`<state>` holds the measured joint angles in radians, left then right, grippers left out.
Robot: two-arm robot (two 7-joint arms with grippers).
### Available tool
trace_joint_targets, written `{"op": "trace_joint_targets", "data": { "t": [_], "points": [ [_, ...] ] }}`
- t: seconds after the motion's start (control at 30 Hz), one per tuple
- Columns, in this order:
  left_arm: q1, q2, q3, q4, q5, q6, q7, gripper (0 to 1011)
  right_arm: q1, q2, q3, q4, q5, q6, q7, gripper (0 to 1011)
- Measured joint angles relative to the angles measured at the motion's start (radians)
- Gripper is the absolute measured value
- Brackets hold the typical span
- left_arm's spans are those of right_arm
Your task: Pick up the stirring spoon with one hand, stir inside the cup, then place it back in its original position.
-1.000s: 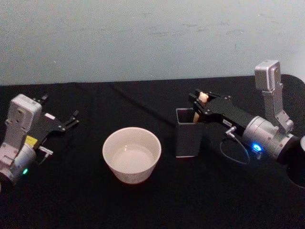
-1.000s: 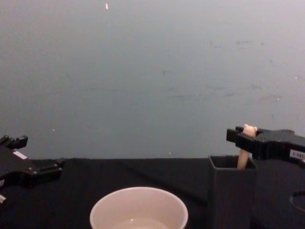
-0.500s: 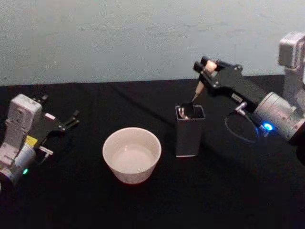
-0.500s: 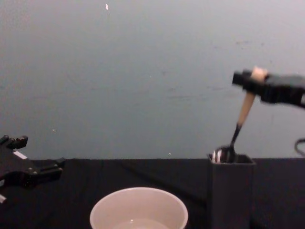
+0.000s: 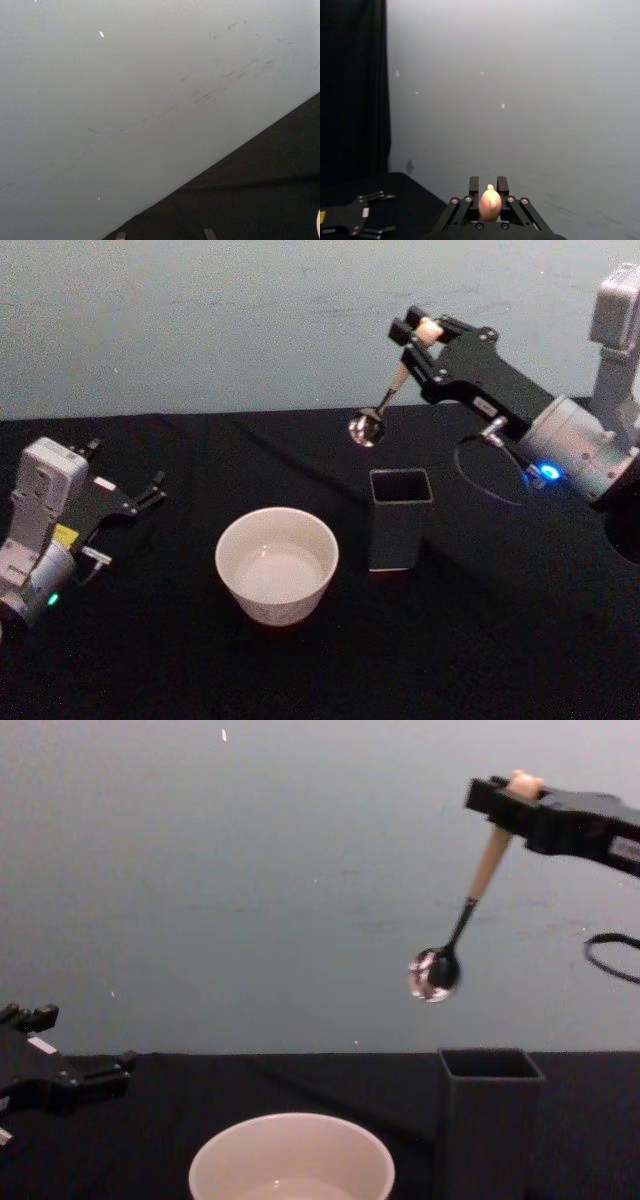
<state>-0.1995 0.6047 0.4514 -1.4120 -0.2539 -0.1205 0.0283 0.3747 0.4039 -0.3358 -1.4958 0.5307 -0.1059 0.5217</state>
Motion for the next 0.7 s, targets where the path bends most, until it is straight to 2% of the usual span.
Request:
{"op": "trace_joint_targets", "data": {
  "t": [0.03,0.33,0.37,0.57,0.7],
  "points": [
    [0.000,0.000,0.000,0.000,0.000,0.000,0.000,1001,0.000,0.000,0.000,0.000,0.000,0.000,0.000,214],
    [0.000,0.000,0.000,0.000,0.000,0.000,0.000,1001,0.060,-0.042,-0.091,0.082,-0.022,-0.033,0.078,214],
    [0.000,0.000,0.000,0.000,0.000,0.000,0.000,1001,0.060,-0.042,-0.091,0.082,-0.022,-0.033,0.078,214],
    [0.000,0.000,0.000,0.000,0.000,0.000,0.000,1001,0.090,-0.062,-0.156,0.147,-0.047,-0.064,0.134,214],
    [0.000,0.000,0.000,0.000,0.000,0.000,0.000,1001,0.100,-0.070,-0.184,0.181,-0.059,-0.082,0.159,213]
  ]
}}
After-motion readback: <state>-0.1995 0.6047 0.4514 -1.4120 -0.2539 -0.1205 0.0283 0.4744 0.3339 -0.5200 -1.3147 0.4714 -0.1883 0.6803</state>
